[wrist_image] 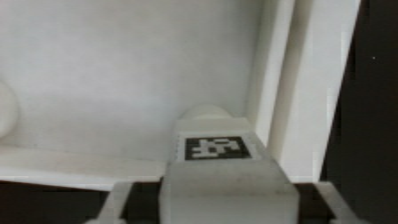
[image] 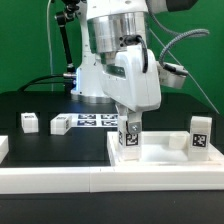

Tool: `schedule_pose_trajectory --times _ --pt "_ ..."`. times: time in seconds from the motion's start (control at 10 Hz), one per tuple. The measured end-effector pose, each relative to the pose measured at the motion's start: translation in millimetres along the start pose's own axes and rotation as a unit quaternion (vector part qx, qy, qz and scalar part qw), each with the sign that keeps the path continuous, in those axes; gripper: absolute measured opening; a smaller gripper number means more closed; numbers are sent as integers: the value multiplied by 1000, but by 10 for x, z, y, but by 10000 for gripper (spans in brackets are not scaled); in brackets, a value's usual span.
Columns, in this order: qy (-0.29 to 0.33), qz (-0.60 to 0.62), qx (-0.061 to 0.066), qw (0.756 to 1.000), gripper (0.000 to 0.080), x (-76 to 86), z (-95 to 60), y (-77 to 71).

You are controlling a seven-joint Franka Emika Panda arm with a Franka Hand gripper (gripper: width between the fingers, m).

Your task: Assemble square table

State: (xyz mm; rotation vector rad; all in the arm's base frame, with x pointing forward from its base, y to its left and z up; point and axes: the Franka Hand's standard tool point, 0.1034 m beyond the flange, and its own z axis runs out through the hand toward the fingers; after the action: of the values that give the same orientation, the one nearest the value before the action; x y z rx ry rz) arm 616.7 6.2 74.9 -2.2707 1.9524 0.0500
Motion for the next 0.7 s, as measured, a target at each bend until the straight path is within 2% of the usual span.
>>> schedule_pose_trajectory --times 0.1,0.2,0.3,0.4,0.5,0.7 --pt "0 0 0 1000 291 -4 2 0" --pt "0 -12 0 1000 393 -5 4 1" --pt "-1 -19 0 1000 530 -6 6 2" --pt "-1 -25 -1 1000 612 -7 6 3" --pt "0 -79 -2 997 642 -5 -3 -10" --pt "1 -161 1 987 647 2 -2 -17"
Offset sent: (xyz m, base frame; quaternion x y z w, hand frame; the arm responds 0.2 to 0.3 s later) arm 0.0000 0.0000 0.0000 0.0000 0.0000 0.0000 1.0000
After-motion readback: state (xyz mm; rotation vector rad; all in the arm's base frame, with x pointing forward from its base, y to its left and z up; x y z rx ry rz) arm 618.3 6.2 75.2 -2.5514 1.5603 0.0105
